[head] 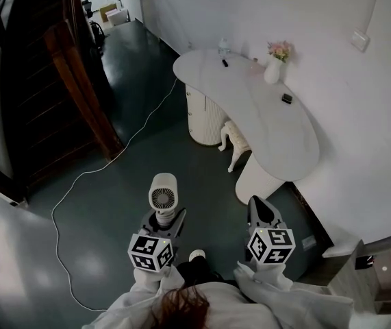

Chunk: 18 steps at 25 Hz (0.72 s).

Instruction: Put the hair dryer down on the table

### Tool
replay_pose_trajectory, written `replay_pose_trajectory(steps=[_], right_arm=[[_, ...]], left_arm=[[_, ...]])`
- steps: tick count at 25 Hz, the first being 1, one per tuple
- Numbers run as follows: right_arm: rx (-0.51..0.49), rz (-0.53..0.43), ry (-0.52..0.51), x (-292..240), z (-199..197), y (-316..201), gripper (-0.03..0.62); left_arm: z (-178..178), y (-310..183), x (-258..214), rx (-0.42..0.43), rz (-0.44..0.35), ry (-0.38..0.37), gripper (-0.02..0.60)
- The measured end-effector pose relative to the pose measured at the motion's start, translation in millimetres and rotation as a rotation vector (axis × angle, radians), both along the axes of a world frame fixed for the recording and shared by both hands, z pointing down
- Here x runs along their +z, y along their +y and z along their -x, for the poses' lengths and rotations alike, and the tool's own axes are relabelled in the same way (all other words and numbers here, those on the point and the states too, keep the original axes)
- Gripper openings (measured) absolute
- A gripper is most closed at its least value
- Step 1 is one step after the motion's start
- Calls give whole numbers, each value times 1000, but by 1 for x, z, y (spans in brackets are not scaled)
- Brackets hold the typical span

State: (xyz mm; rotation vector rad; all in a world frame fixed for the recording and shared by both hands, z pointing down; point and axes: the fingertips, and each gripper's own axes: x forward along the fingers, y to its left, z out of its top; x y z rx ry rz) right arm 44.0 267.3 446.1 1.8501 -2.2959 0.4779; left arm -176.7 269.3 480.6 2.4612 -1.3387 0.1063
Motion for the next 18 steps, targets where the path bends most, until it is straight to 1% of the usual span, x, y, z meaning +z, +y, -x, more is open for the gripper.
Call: replay_pose_trajectory(steps=[5, 12, 18], right_arm=[[5, -4, 1, 4, 14, -23, 49], [23, 11, 3, 13, 22, -40, 50], [-11, 40, 10, 16, 36, -53, 49]], left_arm=[[15, -25, 4, -10, 3, 12, 225], [26, -44, 10, 9, 5, 5, 225], [37, -50, 10, -7, 13, 7, 225]])
